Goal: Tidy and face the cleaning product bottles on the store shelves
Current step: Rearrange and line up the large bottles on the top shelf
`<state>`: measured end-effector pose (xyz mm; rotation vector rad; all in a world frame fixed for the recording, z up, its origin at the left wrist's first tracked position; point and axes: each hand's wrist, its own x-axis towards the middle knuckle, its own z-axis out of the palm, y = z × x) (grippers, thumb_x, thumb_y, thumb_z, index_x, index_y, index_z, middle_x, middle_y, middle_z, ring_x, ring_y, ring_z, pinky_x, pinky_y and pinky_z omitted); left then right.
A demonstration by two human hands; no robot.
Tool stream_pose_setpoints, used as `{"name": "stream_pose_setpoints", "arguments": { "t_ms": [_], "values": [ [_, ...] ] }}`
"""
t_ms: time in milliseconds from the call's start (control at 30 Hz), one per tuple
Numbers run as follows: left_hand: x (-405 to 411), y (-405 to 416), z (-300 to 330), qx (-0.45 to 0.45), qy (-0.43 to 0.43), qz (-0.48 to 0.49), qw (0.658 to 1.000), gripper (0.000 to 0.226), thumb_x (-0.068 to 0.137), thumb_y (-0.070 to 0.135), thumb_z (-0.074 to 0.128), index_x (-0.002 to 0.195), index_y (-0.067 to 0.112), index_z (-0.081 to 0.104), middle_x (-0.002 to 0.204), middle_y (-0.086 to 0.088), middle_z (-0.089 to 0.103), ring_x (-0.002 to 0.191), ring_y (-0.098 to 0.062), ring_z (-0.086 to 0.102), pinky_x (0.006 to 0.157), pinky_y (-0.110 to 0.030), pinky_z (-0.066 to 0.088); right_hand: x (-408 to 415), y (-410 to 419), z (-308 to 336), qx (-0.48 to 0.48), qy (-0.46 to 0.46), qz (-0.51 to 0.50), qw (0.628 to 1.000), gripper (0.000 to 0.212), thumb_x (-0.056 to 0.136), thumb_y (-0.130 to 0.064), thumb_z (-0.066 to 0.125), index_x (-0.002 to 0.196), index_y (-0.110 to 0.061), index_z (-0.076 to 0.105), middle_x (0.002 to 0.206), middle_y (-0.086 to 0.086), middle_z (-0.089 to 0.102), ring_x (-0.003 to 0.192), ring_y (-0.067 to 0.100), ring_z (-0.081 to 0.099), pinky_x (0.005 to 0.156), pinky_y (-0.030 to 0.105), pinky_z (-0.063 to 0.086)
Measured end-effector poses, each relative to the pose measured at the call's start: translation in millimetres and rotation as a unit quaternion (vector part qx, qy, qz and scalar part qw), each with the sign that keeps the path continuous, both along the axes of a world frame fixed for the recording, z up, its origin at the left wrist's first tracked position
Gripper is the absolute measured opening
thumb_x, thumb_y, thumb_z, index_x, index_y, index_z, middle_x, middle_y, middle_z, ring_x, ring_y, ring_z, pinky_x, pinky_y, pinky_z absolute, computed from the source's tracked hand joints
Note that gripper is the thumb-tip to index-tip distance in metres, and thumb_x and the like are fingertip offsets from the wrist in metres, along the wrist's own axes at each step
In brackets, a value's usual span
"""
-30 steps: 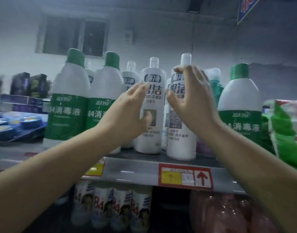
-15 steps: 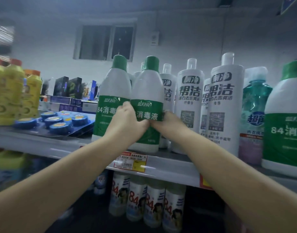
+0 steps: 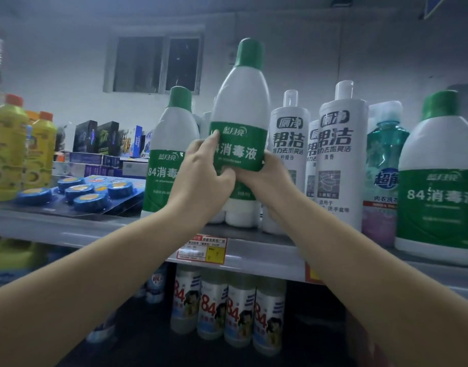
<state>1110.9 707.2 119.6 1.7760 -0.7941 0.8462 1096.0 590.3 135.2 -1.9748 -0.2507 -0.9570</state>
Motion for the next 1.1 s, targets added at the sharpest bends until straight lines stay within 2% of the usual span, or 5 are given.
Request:
{"name": "stream_pose_setpoints", "arguments": {
  "t_ms": [233,367,533,700,1100],
  "values": [
    [-36.1,-20.7,17.9,-0.016,-0.081,-0.049,0.995,0.067,0.087,0.014,0.048,0.147,0.027,0.02,0.143,0.012,0.032,0.101,0.006,0.031,0.064,0.011,0.029,-53.6,-22.1,31.1,0.041,-0.035,-0.018,0.998,0.043,0.062,-0.024,0.083,0.102,-0.015,0.068,0.094,-0.001,0.074,0.085,0.016,0.071,0.081,0.035,0.058],
    [-57.6,-47.2,22.5,-0.029,-0.095,-0.11,0.989,0.069,0.086,0.012,0.049,0.147,0.029,0.021,0.144,0.013,0.032,0.105,0.001,0.037,0.068,-0.001,0.037,-85.8,-46.6,37.3,0.051,-0.051,-0.063,0.995,0.043,0.062,-0.024,0.084,0.101,-0.015,0.068,0.094,0.0,0.074,0.084,0.016,0.071,0.082,0.036,0.058],
    [-83.7,-83.4,24.6,-0.012,-0.093,-0.187,0.978,0.073,0.084,0.008,0.051,0.147,0.028,0.021,0.143,0.014,0.031,0.098,0.009,0.036,0.065,0.011,0.03,-126.5,-82.3,36.0,0.054,-0.062,-0.129,0.988,0.041,0.059,-0.027,0.085,0.095,-0.021,0.065,0.096,0.0,0.074,0.085,0.016,0.071,0.083,0.037,0.057],
    [-106.9,-117.3,22.1,0.018,-0.09,-0.239,0.967,0.076,0.084,0.01,0.052,0.147,0.032,0.017,0.151,0.012,0.024,0.126,-0.008,0.037,0.087,-0.016,0.037,-166.7,-113.2,30.2,0.052,-0.086,-0.181,0.978,0.056,0.056,-0.029,0.086,0.107,-0.017,0.066,0.098,-0.001,0.074,0.087,0.016,0.071,0.085,0.038,0.056],
    [-156.7,-188.4,23.7,0.138,-0.111,-0.326,0.929,0.074,0.087,0.009,0.046,0.149,0.029,0.012,0.153,0.013,0.02,0.131,-0.007,0.034,0.081,-0.015,0.035,-242.8,-184.3,13.6,0.072,-0.086,-0.336,0.935,0.078,0.035,-0.045,0.084,0.108,-0.021,0.065,0.105,0.0,0.07,0.095,0.02,0.068,0.087,0.04,0.054]
  ]
}}
